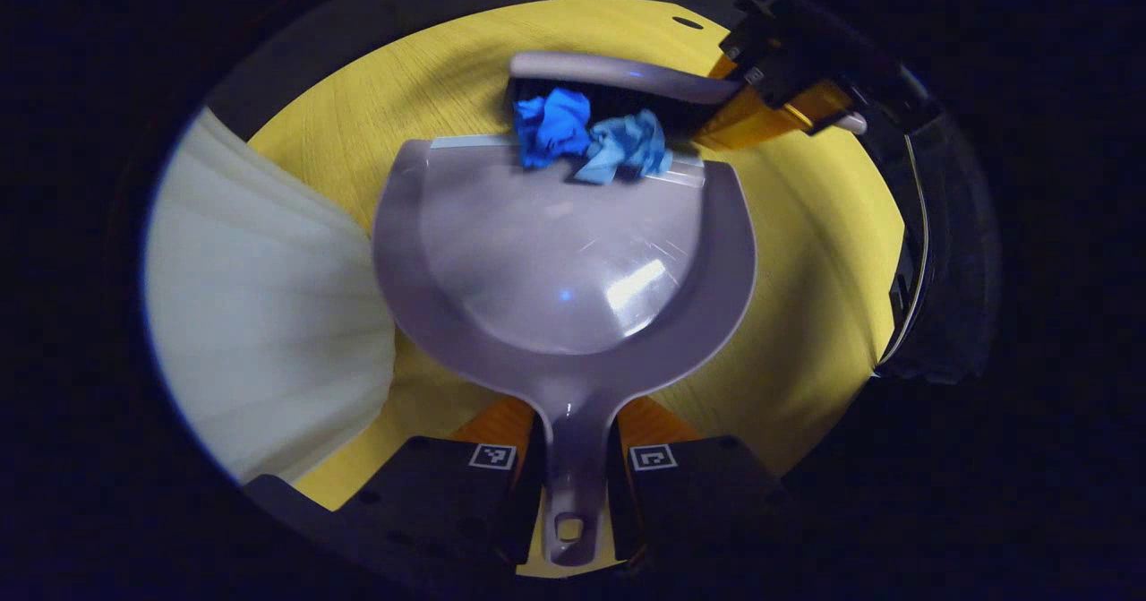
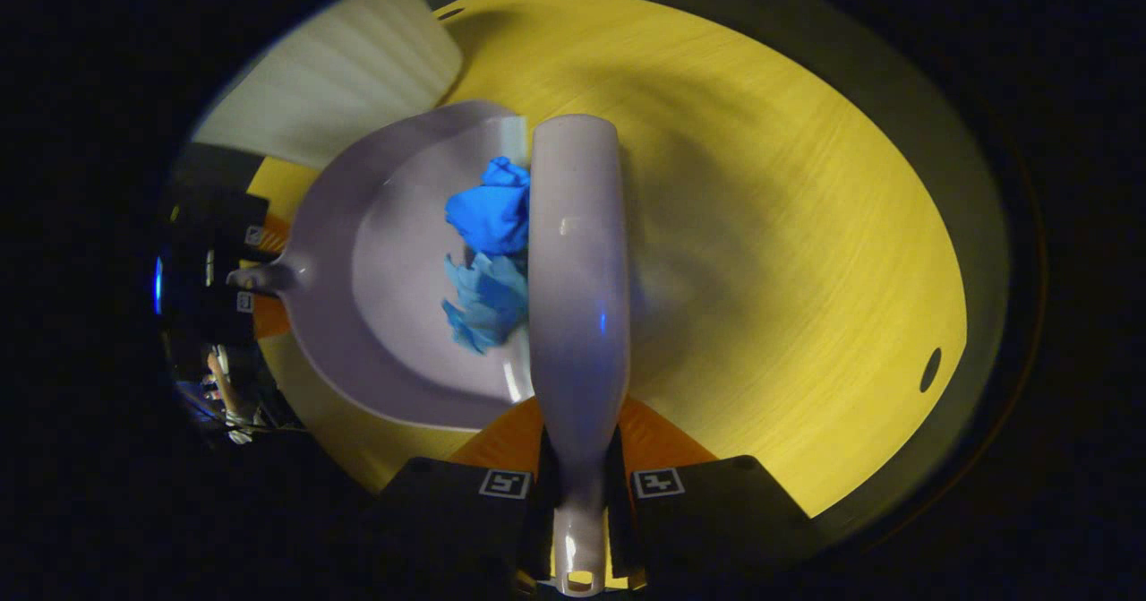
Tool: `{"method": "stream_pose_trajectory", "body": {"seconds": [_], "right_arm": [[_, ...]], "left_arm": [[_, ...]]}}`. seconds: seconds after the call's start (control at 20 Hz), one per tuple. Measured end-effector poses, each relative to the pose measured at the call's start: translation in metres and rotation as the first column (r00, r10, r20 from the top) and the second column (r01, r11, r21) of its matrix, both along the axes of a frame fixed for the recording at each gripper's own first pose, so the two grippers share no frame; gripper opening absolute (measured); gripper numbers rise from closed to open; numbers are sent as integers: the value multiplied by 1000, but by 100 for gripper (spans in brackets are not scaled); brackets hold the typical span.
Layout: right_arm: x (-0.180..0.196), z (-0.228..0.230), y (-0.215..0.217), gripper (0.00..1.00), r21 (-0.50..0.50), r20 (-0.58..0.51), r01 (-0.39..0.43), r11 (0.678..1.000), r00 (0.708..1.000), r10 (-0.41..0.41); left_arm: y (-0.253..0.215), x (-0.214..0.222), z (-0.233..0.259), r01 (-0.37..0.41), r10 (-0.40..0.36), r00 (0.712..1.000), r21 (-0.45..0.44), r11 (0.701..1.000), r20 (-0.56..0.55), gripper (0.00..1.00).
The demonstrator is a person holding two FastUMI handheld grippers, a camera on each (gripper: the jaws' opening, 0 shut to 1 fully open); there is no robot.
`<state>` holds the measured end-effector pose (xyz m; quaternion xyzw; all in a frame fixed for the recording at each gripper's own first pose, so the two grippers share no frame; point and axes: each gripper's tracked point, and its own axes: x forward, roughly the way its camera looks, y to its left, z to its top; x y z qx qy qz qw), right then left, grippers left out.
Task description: Pick up the small broom and dustpan from the desktop, sweep the trash into the dustpan with the broom, and then empty the trash into the garbage bin.
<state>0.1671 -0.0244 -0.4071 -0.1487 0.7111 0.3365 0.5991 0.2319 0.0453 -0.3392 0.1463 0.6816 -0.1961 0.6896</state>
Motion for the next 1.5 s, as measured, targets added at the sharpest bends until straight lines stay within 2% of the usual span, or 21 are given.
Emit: {"method": "stream_pose_trajectory", "body": {"seconds": [0.1,0.25,0.4,0.6,0.75,1.0,1.1,1.25,1.35,1.5], "right_arm": [[-4,3,-4,27,8,8,18,1000,1000,-18],[5,1,-17,27,8,27,147,989,989,-147],[18,7,-24,28,49,56,274,960,959,-277],[16,-4,-30,27,15,96,321,947,942,-321],[8,-8,-24,27,40,90,397,917,913,-399],[7,-12,-22,28,76,110,425,902,895,-432],[8,-14,-21,27,99,116,440,893,886,-449],[7,-16,-21,27,100,145,453,886,874,-463],[6,-14,-17,27,110,137,479,871,860,-491],[1,-20,-10,27,138,117,508,850,844,-524]], "left_arm": [[-2,2,0,-9,9,1000,-29,1000,17,30],[-9,8,2,-42,46,998,-90,995,52,31],[-8,1,1,-52,61,996,-124,991,71,31],[-6,-11,17,3,14,993,-138,990,121,30],[0,-17,54,13,14,990,-189,982,141,30],[31,-14,136,-11,60,973,-217,976,222,30],[50,-15,180,-60,112,960,-204,977,258,30],[78,-8,225,-114,149,940,-129,985,308,30],[97,9,240,-153,165,921,-61,986,353,30],[142,52,247,-246,214,894,33,969,393,29]]}}
